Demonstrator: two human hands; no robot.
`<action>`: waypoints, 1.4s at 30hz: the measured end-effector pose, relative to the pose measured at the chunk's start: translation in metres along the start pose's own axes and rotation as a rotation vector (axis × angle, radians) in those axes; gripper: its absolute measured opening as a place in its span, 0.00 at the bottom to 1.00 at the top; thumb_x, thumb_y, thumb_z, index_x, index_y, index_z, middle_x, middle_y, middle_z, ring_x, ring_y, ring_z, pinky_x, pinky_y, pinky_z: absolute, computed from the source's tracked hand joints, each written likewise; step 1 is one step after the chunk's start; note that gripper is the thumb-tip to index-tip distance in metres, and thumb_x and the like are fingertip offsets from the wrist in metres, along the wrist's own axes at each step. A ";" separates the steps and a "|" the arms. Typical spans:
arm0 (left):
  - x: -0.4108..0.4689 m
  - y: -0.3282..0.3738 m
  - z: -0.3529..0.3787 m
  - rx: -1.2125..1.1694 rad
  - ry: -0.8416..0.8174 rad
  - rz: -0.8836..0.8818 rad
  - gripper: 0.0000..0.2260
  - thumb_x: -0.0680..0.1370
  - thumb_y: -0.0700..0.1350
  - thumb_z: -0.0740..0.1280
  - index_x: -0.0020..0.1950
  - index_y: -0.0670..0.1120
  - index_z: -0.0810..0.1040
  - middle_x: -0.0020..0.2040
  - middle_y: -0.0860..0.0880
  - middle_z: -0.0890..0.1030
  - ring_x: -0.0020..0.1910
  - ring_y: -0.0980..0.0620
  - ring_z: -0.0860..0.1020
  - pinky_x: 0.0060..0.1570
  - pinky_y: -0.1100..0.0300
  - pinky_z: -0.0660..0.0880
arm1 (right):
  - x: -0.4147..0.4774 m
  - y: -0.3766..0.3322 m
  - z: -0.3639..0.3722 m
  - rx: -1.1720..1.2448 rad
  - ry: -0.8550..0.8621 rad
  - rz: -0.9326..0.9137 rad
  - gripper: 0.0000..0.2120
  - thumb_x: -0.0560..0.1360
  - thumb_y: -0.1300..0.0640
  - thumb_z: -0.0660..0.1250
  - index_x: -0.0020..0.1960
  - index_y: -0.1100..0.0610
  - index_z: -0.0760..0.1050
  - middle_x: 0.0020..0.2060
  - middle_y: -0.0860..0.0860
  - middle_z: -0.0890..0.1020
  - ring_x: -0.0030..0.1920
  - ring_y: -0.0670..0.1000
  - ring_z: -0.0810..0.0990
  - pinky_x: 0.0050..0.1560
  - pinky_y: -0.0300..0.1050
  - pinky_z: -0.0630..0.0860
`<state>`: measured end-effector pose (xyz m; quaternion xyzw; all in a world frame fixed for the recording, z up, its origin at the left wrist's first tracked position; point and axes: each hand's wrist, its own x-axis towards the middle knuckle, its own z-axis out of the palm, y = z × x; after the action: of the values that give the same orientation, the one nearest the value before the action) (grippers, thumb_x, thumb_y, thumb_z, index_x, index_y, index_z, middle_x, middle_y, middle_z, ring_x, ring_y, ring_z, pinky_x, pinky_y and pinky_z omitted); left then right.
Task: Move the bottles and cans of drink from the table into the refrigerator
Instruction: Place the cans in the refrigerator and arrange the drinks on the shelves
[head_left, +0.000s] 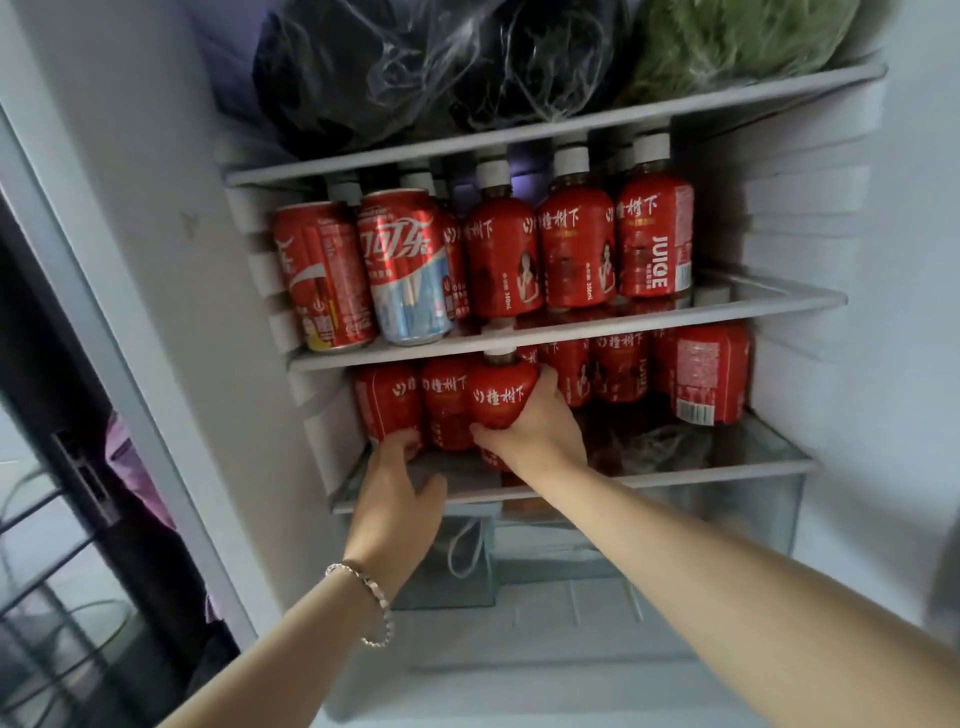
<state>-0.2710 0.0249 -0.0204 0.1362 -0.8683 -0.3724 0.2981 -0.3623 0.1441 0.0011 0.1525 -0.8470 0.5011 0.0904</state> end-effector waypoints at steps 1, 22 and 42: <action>0.005 0.003 0.002 0.002 0.008 0.020 0.22 0.75 0.40 0.65 0.68 0.48 0.66 0.64 0.48 0.72 0.56 0.50 0.74 0.56 0.54 0.73 | 0.000 0.002 -0.003 -0.001 0.021 0.012 0.45 0.64 0.48 0.76 0.71 0.55 0.54 0.63 0.55 0.73 0.59 0.57 0.76 0.56 0.50 0.75; 0.063 0.070 0.055 -0.314 -0.223 -0.078 0.28 0.69 0.55 0.73 0.66 0.52 0.68 0.64 0.47 0.71 0.60 0.49 0.72 0.63 0.56 0.68 | -0.026 0.069 -0.057 -0.392 0.345 -0.696 0.32 0.68 0.68 0.68 0.69 0.57 0.60 0.61 0.55 0.62 0.61 0.56 0.65 0.62 0.58 0.70; 0.083 0.049 0.069 -0.436 -0.386 -0.257 0.20 0.75 0.43 0.66 0.66 0.46 0.69 0.53 0.51 0.75 0.53 0.52 0.74 0.51 0.59 0.67 | 0.010 0.061 -0.075 -0.992 0.197 -0.691 0.14 0.71 0.63 0.60 0.52 0.61 0.82 0.67 0.64 0.71 0.68 0.66 0.68 0.69 0.54 0.57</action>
<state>-0.3800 0.0593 0.0126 0.1044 -0.7842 -0.6033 0.1005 -0.3927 0.2355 -0.0105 0.3111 -0.8684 0.0006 0.3861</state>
